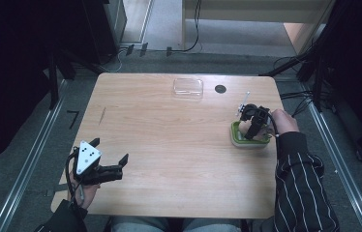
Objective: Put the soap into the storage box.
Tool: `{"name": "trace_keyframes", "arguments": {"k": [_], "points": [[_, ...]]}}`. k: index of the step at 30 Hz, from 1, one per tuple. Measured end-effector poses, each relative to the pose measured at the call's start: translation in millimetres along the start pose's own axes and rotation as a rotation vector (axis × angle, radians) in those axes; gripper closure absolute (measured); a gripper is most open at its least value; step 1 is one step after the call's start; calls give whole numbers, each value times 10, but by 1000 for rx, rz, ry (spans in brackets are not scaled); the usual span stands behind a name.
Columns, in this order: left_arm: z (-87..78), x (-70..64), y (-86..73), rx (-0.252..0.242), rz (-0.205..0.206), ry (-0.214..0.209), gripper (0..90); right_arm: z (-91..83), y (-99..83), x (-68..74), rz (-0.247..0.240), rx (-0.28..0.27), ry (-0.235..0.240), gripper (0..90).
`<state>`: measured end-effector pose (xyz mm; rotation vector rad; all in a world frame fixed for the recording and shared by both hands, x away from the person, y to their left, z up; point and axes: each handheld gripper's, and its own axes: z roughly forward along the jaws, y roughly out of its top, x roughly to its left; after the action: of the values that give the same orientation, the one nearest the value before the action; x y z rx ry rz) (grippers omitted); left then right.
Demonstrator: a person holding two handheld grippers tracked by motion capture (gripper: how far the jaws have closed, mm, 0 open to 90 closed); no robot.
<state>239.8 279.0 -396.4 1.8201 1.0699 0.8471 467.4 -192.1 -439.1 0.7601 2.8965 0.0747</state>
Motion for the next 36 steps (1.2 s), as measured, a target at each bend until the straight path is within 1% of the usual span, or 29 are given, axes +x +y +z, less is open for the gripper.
{"name": "trace_keyframes", "arguments": {"k": [3, 10, 15, 17, 19, 30, 36], "points": [[0, -1, 1, 0, 1, 0, 0, 15, 5, 1, -10, 4, -3, 333], [0, -1, 1, 0, 1, 0, 0, 36, 10, 3, -13, 12, -1, 333], [0, -2, 2, 2, 2, 0, 0, 58, 9, -2, -11, 18, -1, 332], [-1, -2, 2, 1, 1, 0, 0, 65, 8, 0, 3, 24, 3, 332], [-1, -2, 2, 1, 1, 1, 0, 71, 4, -4, 12, 23, 6, 331], [2, -3, 2, 2, 2, -1, 0, 75, 0, 0, -4, 21, 5, 329], [3, -5, 3, 4, 3, -1, 0, 47, -2, 0, -3, 13, -10, 324]]}}
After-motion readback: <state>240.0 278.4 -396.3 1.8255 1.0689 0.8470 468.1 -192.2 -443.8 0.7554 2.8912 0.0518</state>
